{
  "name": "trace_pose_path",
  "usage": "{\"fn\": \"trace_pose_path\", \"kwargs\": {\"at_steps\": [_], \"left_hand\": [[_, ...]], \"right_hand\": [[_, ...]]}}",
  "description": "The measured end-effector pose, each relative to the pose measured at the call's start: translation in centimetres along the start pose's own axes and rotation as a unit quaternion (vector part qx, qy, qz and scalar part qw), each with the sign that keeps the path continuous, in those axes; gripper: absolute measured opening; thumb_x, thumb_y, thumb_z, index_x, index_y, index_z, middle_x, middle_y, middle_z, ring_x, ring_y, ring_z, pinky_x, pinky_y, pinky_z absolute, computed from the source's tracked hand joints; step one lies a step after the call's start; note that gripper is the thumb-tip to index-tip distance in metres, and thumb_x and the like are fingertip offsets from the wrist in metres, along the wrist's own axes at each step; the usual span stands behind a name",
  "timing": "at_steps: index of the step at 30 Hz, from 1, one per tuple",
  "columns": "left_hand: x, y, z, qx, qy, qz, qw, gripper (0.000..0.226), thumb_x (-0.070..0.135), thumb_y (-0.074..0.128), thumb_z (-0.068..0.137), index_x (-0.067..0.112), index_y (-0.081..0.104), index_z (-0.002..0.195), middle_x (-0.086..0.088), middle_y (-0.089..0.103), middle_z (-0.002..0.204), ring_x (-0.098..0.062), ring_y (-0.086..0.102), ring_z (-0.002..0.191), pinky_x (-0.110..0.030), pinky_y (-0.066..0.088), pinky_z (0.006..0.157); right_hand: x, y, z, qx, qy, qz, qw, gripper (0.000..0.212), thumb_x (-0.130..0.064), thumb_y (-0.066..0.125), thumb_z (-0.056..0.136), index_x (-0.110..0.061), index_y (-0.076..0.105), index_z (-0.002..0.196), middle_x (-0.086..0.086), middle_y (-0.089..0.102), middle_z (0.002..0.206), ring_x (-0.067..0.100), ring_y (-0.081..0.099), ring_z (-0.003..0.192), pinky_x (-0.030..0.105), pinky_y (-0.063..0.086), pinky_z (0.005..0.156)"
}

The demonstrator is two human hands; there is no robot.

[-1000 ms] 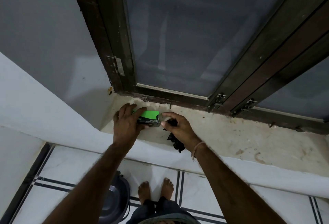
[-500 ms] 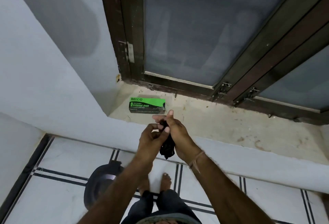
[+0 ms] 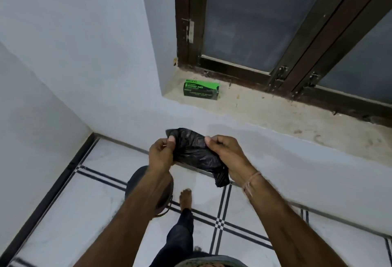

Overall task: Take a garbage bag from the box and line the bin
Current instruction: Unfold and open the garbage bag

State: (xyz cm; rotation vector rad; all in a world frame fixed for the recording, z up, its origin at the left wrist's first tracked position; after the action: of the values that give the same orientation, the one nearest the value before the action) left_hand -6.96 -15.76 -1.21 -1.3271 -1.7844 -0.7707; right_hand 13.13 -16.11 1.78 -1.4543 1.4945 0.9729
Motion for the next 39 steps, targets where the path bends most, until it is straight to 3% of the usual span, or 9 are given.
{"fn": "trace_pose_path", "kwargs": {"at_steps": [6, 9, 13, 17, 23, 27, 31, 36, 39], "left_hand": [[-1.5, -3.5, -7.4, -0.119, 0.023, 0.022, 0.992, 0.065, 0.066, 0.056, 0.087, 0.020, 0.046, 0.131, -0.001, 0.065, 0.119, -0.018, 0.066, 0.109, -0.041, 0.056, 0.093], [-1.5, -4.2, -9.7, -0.208, 0.021, 0.036, 0.977, 0.054, 0.055, 0.063, 0.092, 0.013, 0.063, 0.127, -0.012, 0.074, 0.117, -0.027, 0.072, 0.108, -0.043, 0.058, 0.093], [-2.3, -11.5, -9.0, -0.063, -0.027, -0.047, 0.996, 0.044, 0.045, 0.065, 0.094, 0.004, 0.072, 0.109, -0.017, 0.078, 0.100, -0.030, 0.077, 0.089, -0.036, 0.062, 0.072], [-2.8, -20.8, -8.1, 0.020, -0.038, -0.072, 0.997, 0.041, 0.047, 0.066, 0.093, 0.007, 0.070, 0.104, -0.013, 0.077, 0.098, -0.029, 0.074, 0.088, -0.042, 0.061, 0.080], [-2.6, -32.7, -7.8, -0.040, 0.068, 0.094, 0.992, 0.043, 0.067, 0.066, 0.084, 0.034, 0.063, 0.110, -0.001, 0.069, 0.115, -0.026, 0.070, 0.105, -0.053, 0.062, 0.080], [0.2, -34.1, -9.3, -0.229, 0.129, 0.130, 0.956, 0.038, 0.056, 0.059, 0.095, 0.029, 0.063, 0.121, 0.003, 0.071, 0.117, -0.011, 0.070, 0.105, -0.032, 0.059, 0.087], [1.8, -36.1, -10.2, -0.265, 0.158, 0.116, 0.944, 0.020, 0.022, 0.061, 0.101, 0.014, 0.070, 0.084, 0.002, 0.073, 0.077, -0.008, 0.069, 0.074, -0.021, 0.053, 0.066], [0.0, -39.6, -8.9, -0.230, 0.157, 0.099, 0.955, 0.023, 0.019, 0.067, 0.097, -0.003, 0.062, 0.089, -0.005, 0.068, 0.077, -0.015, 0.065, 0.074, -0.030, 0.052, 0.068], [-0.7, -40.0, -9.4, -0.237, 0.135, 0.132, 0.953, 0.020, 0.026, 0.066, 0.098, 0.007, 0.066, 0.090, 0.003, 0.071, 0.078, -0.012, 0.066, 0.074, -0.025, 0.052, 0.067]], "right_hand": [[0.0, 4.9, -6.1, -0.121, 0.016, -0.042, 0.992, 0.044, -0.031, 0.067, 0.098, 0.013, 0.066, 0.095, 0.017, 0.067, 0.084, 0.024, 0.064, 0.078, 0.033, 0.052, 0.074], [-0.8, 7.8, -7.9, -0.143, 0.013, -0.031, 0.989, 0.030, -0.027, 0.069, 0.097, 0.003, 0.069, 0.093, 0.012, 0.071, 0.084, 0.019, 0.069, 0.078, 0.027, 0.057, 0.071], [0.1, 10.0, -10.3, -0.187, 0.033, -0.081, 0.978, 0.025, -0.024, 0.077, 0.090, 0.000, 0.071, 0.096, 0.006, 0.070, 0.084, 0.014, 0.068, 0.076, 0.022, 0.054, 0.069], [2.5, 14.1, -11.8, -0.169, 0.049, -0.101, 0.979, 0.017, -0.024, 0.081, 0.087, -0.008, 0.075, 0.090, 0.006, 0.072, 0.084, 0.016, 0.068, 0.078, 0.028, 0.056, 0.074], [2.9, 25.4, -13.9, -0.146, 0.016, -0.043, 0.988, 0.014, -0.024, 0.073, 0.094, -0.011, 0.076, 0.094, 0.004, 0.074, 0.086, 0.015, 0.070, 0.081, 0.025, 0.055, 0.075], [2.1, 33.4, -15.9, -0.197, 0.013, -0.062, 0.978, 0.017, -0.022, 0.071, 0.094, -0.007, 0.074, 0.101, 0.009, 0.072, 0.092, 0.018, 0.069, 0.087, 0.027, 0.055, 0.082], [1.7, 34.0, -16.7, -0.120, 0.003, -0.026, 0.992, 0.022, -0.011, 0.075, 0.091, -0.001, 0.073, 0.110, 0.014, 0.075, 0.101, 0.022, 0.072, 0.094, 0.029, 0.058, 0.085], [3.7, 31.8, -18.5, 0.047, 0.018, 0.001, 0.999, 0.024, -0.014, 0.078, 0.089, 0.002, 0.073, 0.106, 0.013, 0.075, 0.094, 0.026, 0.072, 0.088, 0.032, 0.060, 0.075], [3.9, 32.3, -19.4, 0.060, 0.005, 0.026, 0.998, 0.022, -0.014, 0.076, 0.091, 0.001, 0.072, 0.107, 0.015, 0.077, 0.097, 0.024, 0.074, 0.088, 0.031, 0.059, 0.075]]}}
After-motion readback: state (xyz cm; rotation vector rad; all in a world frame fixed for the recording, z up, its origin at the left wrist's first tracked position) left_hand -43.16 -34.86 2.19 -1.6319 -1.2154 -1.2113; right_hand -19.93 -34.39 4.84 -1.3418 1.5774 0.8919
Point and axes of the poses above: each hand's wrist, its own z-axis towards the middle knuckle, its own y-axis out of the palm, x = y × z, the point moved 7 cm from there along z, towards the middle knuckle
